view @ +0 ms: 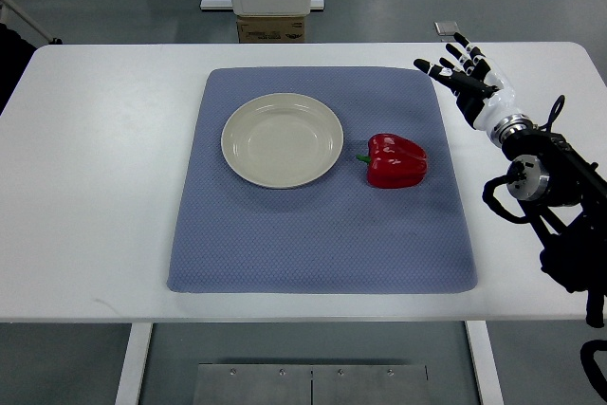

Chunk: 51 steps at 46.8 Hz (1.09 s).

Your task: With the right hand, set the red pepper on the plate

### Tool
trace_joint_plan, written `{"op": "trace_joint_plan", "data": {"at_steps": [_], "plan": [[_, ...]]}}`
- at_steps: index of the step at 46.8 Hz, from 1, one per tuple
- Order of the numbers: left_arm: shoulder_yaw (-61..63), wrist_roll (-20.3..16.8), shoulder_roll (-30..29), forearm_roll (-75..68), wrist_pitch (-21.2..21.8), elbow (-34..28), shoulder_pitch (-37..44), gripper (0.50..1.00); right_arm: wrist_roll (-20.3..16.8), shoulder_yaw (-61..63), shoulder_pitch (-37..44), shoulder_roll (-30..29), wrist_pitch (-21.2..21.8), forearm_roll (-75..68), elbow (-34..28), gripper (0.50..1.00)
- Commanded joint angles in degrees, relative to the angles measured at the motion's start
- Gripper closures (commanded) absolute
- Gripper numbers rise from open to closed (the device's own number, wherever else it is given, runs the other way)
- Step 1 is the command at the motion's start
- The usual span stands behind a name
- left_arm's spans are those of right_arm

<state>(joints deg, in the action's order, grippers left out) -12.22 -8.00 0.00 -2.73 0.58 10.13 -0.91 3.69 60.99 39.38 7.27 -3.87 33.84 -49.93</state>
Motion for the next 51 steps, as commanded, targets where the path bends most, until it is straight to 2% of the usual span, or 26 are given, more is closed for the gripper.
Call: {"op": "trace_joint_plan", "data": {"at_steps": [1, 51], "plan": [[0.0, 0.0, 0.0, 0.0, -0.1, 0.1, -0.1, 0.500, 0.0, 0.0, 0.0, 0.0, -0.1, 0.0, 0.0, 0.500], [0.0, 0.0, 0.0, 0.1, -0.1, 0.0, 0.4, 0.500, 0.0, 0.0, -0.2, -0.2, 0.8, -0.3, 0.0, 0.500]]}}
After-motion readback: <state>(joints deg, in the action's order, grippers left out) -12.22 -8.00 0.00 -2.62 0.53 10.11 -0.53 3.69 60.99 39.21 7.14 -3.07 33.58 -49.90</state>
